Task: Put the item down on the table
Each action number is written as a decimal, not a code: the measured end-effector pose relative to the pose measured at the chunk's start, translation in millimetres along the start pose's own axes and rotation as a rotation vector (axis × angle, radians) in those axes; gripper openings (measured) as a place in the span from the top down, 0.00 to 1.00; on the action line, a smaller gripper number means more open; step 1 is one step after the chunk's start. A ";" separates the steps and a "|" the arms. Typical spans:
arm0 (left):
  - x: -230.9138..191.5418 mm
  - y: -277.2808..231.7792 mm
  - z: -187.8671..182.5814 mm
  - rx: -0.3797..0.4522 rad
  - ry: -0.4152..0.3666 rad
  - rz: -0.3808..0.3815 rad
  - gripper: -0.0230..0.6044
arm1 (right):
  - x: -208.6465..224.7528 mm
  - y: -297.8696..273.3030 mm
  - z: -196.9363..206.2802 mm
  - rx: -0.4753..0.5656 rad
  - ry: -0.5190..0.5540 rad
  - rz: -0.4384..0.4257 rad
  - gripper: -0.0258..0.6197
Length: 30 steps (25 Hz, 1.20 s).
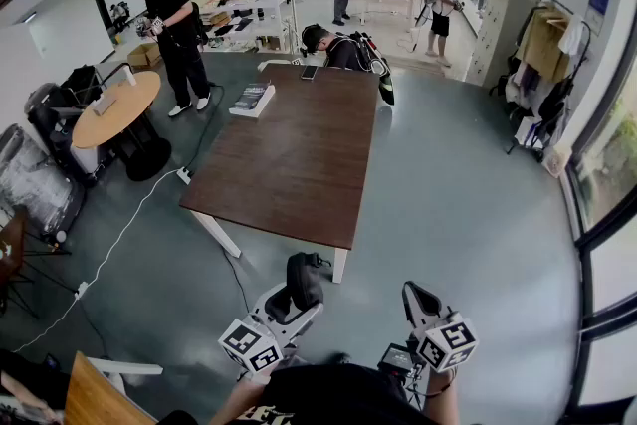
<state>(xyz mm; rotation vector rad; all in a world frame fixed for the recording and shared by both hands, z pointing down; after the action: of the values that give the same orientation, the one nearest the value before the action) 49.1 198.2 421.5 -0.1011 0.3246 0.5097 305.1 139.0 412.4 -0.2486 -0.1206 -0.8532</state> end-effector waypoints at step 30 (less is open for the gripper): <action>44.2 -18.1 25.1 -0.054 -0.011 0.014 0.48 | 24.1 33.0 26.9 -0.030 -0.052 -0.009 0.98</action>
<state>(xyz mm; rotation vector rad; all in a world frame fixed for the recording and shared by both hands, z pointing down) 101.4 207.3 430.9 -0.1486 0.3012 0.5327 345.7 149.4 437.7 -0.2992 -0.1577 -0.8584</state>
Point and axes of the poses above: the fingertips, and each gripper's own axes: y backward along the fingers, x to its right, z out of its underside, the point moved 5 cm from there along y, backward along the fingers, and after that the axes turned 6 degrees about -z, right-handed, at the moved point
